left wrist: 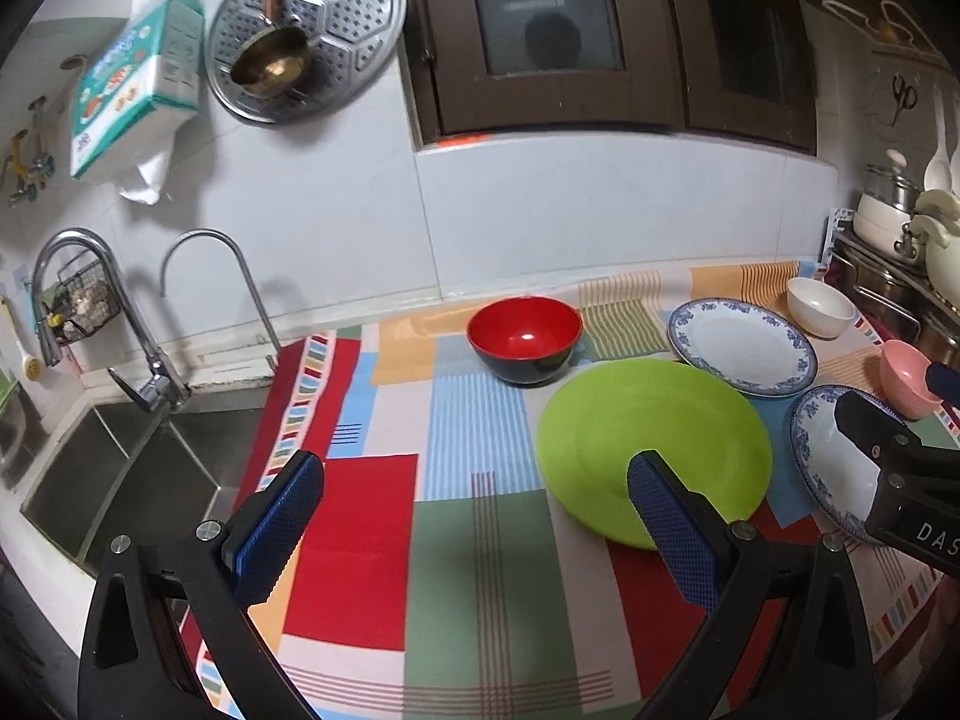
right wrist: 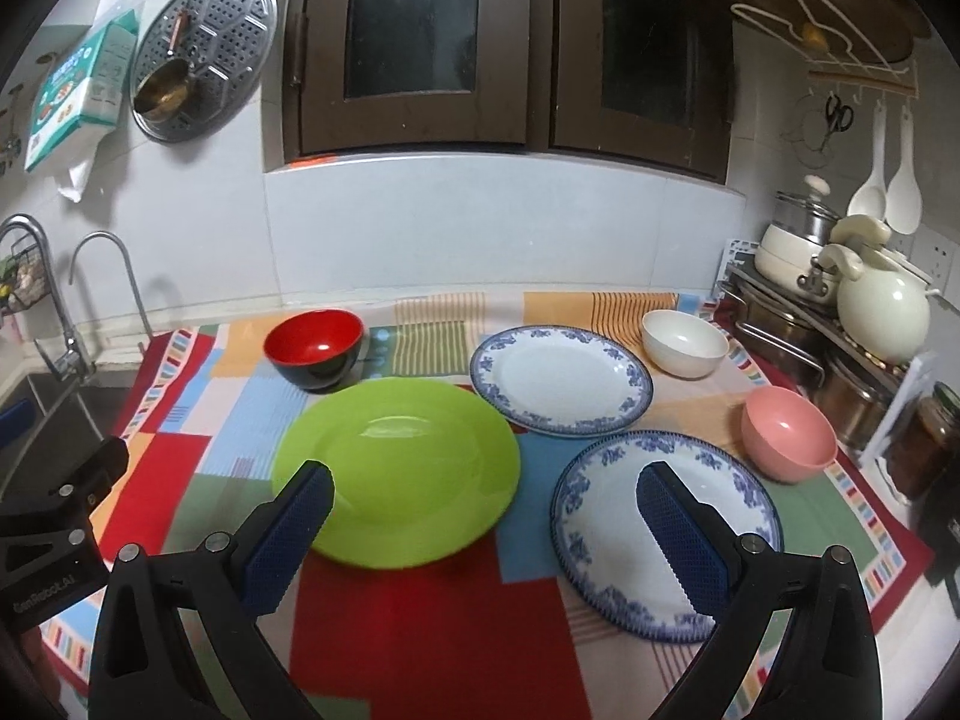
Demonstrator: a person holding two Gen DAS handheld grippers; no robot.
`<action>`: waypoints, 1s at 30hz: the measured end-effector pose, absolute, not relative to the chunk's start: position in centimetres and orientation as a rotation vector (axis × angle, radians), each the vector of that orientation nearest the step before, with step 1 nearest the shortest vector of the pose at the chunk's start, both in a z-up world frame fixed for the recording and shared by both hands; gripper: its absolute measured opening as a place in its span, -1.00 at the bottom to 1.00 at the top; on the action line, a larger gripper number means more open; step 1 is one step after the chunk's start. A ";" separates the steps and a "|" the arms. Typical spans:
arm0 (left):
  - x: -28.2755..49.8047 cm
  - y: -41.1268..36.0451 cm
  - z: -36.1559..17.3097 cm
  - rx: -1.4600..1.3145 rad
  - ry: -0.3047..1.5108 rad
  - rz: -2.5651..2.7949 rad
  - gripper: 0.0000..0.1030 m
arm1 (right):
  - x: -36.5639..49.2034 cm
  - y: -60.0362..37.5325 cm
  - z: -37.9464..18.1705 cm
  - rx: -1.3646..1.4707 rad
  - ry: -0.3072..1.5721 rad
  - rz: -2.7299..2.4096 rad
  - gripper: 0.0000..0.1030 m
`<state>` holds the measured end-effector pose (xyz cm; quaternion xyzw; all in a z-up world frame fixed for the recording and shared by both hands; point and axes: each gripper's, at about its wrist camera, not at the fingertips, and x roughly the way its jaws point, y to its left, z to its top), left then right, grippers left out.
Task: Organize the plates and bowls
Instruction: 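Move both grippers forward to the rim of the lime-green plate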
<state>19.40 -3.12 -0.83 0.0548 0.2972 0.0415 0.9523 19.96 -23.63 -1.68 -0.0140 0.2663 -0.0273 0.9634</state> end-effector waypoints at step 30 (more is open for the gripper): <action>34.7 -5.5 -9.9 0.103 0.913 0.050 0.67 | 36.1 -27.7 -10.7 0.030 0.881 0.016 0.58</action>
